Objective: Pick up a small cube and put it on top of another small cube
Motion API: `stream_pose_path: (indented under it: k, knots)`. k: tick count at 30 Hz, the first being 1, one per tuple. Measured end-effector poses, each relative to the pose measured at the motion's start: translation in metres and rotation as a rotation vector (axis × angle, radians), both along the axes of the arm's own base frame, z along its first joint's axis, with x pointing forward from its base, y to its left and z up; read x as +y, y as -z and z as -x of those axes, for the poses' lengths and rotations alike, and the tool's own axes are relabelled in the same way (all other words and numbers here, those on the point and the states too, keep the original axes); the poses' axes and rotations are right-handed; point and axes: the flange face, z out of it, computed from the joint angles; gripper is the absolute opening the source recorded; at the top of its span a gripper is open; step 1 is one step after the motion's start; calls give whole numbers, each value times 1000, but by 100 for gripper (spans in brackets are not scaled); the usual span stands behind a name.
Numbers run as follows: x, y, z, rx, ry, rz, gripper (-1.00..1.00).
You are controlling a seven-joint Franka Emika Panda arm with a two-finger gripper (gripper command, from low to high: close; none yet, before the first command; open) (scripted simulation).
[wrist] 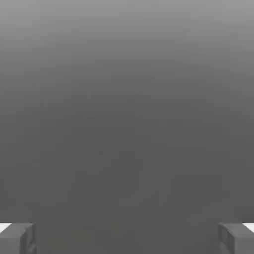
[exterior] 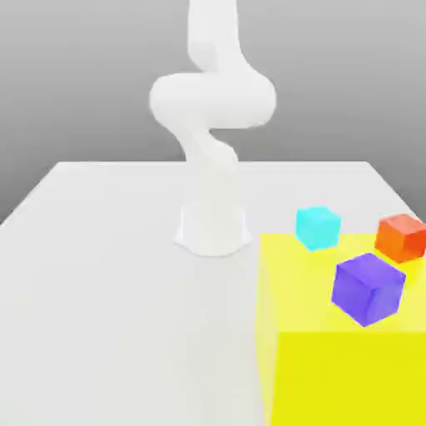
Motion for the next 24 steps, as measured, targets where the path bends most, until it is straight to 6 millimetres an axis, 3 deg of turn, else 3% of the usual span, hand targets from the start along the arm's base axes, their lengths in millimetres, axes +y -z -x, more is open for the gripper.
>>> stream_pose_path:
  k: [6, 13, 18, 24]
  knots:
    - [-44, 60, -70, 127, 194, -90, 0]
    - [-107, 147, -130, 263, 426, -192, 0]
    - [-161, 220, -157, 353, 605, -265, 0]
    - [-219, 318, -170, 459, 811, -349, 0]
